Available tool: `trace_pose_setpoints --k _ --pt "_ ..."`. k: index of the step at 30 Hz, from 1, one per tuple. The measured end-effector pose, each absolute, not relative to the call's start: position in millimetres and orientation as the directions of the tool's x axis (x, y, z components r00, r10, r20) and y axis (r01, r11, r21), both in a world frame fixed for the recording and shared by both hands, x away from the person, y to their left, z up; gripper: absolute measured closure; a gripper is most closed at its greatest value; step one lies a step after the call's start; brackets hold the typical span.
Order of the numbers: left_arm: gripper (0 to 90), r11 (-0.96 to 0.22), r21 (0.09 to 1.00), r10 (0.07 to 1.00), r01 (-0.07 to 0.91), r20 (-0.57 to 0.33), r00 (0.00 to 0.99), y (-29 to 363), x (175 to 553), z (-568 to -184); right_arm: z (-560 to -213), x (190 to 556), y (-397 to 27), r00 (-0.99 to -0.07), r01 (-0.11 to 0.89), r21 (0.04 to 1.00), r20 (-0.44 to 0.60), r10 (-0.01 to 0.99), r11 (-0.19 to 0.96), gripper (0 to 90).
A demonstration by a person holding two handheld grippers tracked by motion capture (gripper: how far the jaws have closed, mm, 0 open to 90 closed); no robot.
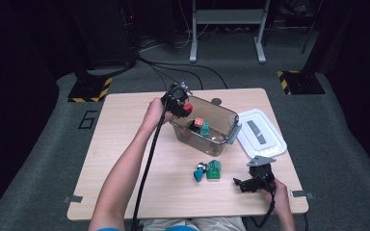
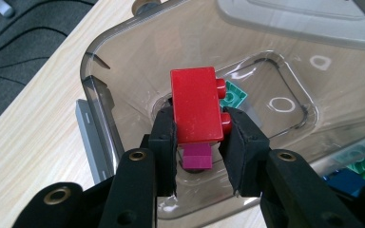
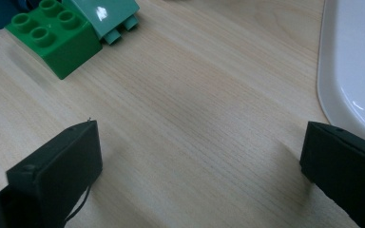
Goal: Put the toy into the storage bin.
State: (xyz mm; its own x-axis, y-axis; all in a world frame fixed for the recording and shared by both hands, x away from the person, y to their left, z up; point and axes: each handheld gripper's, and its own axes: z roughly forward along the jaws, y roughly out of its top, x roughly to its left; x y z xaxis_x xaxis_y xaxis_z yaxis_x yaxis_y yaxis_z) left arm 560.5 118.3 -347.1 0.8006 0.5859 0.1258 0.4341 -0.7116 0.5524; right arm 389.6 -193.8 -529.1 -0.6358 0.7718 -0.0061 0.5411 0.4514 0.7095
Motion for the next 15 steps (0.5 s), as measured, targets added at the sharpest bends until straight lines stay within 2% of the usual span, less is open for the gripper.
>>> trace_pose_setpoints --k 11,13,15 --pt "66.4 -0.715 0.521 0.594 0.465 0.104 0.798 114.3 574.8 -358.6 -529.0 389.5 -193.7 -0.636 0.543 0.709 -0.003 0.771 0.451 0.0" --pt "59.3 -0.713 0.515 0.599 0.476 0.094 0.795 113.7 576.4 -359.8 -529.0 389.6 -193.9 -0.636 0.542 0.709 -0.005 0.771 0.452 0.0" --pt "47.0 -0.706 0.518 0.606 0.483 0.089 0.791 114.0 576.4 -359.7 -529.0 389.5 -193.7 -0.637 0.543 0.709 -0.003 0.771 0.451 0.0"
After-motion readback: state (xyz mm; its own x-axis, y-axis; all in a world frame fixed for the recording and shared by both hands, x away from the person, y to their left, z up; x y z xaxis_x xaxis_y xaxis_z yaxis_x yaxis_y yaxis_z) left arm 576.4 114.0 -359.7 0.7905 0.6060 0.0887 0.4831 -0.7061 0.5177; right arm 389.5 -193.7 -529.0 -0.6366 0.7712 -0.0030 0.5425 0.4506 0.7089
